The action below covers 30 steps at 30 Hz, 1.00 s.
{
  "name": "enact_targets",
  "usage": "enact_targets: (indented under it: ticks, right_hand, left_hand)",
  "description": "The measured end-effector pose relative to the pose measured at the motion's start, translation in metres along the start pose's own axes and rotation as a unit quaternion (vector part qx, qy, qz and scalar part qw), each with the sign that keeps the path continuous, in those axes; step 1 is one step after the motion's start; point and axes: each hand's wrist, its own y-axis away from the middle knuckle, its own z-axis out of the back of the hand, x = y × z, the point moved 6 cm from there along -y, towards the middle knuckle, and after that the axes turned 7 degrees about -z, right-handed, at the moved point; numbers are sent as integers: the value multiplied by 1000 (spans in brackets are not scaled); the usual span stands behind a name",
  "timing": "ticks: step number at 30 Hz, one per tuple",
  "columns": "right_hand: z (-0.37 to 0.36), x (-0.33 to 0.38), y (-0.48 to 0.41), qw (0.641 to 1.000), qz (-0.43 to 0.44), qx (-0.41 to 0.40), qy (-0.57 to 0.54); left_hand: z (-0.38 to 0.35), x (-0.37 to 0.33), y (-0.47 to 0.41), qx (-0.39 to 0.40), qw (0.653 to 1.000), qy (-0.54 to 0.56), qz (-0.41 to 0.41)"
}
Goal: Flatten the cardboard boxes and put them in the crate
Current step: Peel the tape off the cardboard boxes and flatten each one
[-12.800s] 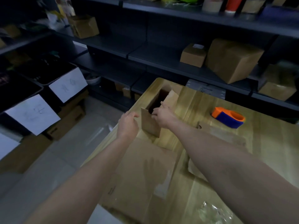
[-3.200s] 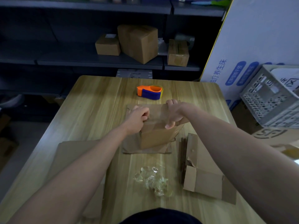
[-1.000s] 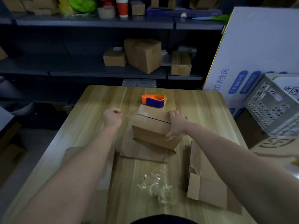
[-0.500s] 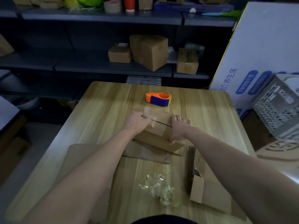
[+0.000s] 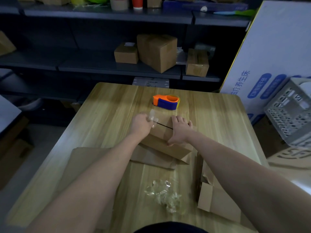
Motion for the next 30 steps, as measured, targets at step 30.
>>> enact_targets:
  ticks: [30]
  right_hand:
    - [52, -49, 44, 991, -1, -103, -86]
  left_hand:
    - [90, 53, 65, -381, 794, 377, 287]
